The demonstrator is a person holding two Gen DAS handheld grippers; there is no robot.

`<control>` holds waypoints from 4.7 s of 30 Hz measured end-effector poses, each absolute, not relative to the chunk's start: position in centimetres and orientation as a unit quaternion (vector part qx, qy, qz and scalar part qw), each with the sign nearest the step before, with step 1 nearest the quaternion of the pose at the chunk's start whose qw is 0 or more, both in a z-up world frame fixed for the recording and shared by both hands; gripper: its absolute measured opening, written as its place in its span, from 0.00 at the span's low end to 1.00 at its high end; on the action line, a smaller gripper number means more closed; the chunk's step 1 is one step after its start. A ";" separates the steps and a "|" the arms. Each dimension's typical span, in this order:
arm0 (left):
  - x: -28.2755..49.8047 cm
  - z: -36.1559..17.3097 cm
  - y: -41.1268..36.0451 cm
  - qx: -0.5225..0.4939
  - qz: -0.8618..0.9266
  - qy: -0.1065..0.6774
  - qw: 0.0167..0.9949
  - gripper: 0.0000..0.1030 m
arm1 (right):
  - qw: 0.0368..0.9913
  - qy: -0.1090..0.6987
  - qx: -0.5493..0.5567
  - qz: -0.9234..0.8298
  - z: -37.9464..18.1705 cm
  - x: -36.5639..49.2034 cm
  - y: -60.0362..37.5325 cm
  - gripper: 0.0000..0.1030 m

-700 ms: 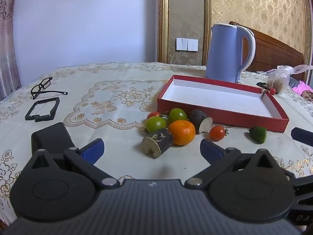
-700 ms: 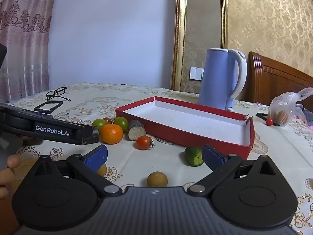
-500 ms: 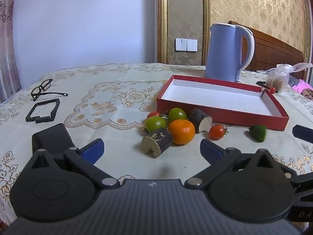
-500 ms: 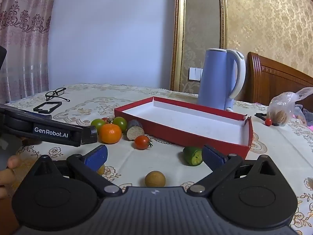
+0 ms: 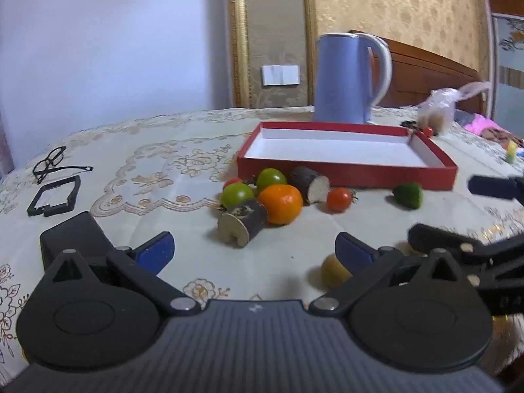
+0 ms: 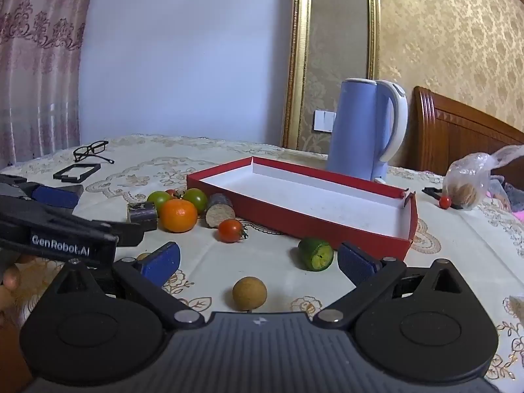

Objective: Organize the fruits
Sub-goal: 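Reach the left gripper to the round brown fruit and grasp it, then carry the brown fruit into the red tray with the left gripper while the right gripper grasps another brown fruit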

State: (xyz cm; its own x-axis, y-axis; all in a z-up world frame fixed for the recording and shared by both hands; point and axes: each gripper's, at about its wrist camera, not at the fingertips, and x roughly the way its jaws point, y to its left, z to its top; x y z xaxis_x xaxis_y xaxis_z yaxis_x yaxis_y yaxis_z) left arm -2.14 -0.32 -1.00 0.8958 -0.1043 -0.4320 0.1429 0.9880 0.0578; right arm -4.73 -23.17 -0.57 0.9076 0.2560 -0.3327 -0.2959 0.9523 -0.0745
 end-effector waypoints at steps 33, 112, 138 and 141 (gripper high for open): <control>-2.0 -2.8 -3.6 0.080 -0.089 0.237 0.964 0.92 | 0.979 0.154 -0.062 0.114 -0.4 -4.7 -25.2 1.00; -1.4 -1.9 -2.6 0.069 -0.051 0.240 0.967 0.27 | 0.954 0.236 -0.026 0.183 -3.1 -2.8 -24.0 0.24; 8.1 2.1 -9.3 0.164 -0.030 0.223 0.960 0.28 | 0.959 0.215 0.002 0.184 -3.0 -3.7 -26.0 0.25; 10.0 2.1 -9.9 0.167 -0.028 0.236 0.957 0.28 | 0.959 0.215 0.004 0.186 -3.0 -3.7 -26.1 0.25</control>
State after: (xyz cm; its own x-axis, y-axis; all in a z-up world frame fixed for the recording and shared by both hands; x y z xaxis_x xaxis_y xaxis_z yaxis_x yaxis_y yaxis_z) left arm 9.97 -9.87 2.08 0.8869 0.0249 -0.4614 0.1328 0.9427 0.3060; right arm -3.67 -26.15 -2.96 0.8384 0.3581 -0.4109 -0.3544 0.9309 0.0882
